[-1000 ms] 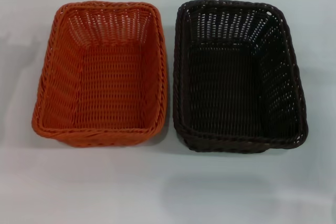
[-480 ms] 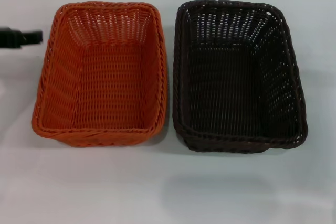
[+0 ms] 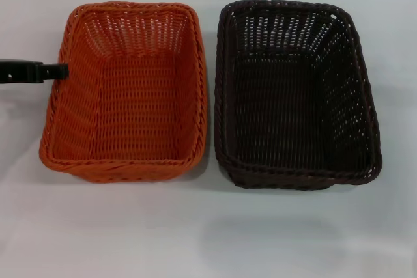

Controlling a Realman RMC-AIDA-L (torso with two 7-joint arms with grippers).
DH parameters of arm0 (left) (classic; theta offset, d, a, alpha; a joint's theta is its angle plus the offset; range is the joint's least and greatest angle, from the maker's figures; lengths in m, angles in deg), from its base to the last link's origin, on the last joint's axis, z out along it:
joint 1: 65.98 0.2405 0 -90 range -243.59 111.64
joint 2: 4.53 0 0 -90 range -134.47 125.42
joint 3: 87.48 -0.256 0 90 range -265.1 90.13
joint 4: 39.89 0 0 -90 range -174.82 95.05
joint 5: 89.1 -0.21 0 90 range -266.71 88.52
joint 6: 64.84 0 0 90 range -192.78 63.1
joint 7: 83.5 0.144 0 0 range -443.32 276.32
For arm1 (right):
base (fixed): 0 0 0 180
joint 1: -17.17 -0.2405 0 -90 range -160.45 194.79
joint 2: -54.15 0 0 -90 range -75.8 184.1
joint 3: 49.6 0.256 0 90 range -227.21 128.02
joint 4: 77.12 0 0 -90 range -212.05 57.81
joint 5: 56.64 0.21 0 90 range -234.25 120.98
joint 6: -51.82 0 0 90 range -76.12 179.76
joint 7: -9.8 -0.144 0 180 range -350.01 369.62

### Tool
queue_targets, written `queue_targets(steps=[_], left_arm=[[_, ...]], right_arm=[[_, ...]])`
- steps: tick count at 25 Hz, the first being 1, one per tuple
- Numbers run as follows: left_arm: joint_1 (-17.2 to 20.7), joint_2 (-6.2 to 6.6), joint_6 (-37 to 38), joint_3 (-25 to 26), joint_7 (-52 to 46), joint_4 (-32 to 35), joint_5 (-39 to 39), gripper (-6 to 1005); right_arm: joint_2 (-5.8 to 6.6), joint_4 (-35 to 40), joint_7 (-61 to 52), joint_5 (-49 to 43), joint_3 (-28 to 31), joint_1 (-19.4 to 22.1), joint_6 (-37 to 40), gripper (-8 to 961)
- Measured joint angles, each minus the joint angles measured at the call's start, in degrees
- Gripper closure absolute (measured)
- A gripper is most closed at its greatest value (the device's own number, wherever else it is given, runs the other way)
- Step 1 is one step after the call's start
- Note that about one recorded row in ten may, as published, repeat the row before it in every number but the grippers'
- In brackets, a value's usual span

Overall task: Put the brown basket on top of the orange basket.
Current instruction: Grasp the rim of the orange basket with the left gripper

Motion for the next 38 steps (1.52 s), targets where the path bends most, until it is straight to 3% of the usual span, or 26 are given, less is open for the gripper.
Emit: queue_targets(steps=[7,20,26,32,38], left_arm=[[-1.3,-0.04,1.5,-3.0,-0.4,-3.2,0.3,264],[-3.8,0.17,2.6,-2.9,-0.1,-8.1,-0.2,299],[-4.5,0.22,2.7,-3.3,2.4,-9.8,-0.9,442],[-4.6,0.30,2.2,-3.2,6.9,-9.7,-0.9,703],[-7.5,0.39,-1.9,3.6,20.9,-9.7,0.6,798]], right_arm=[[0.02,0.0,0.0,0.1,0.0,-0.2,0.1,123],[0.01,0.3,0.0,0.0,0.1,-0.3,0.4,123],[0.01,0.3,0.0,0.1,0.1,-0.9,0.6,123],[0.01,0.3,0.0,0.2,0.1,-1.2,0.6,123],[0.01,0.3,0.0,0.2,0.3,-1.4,0.6,123]])
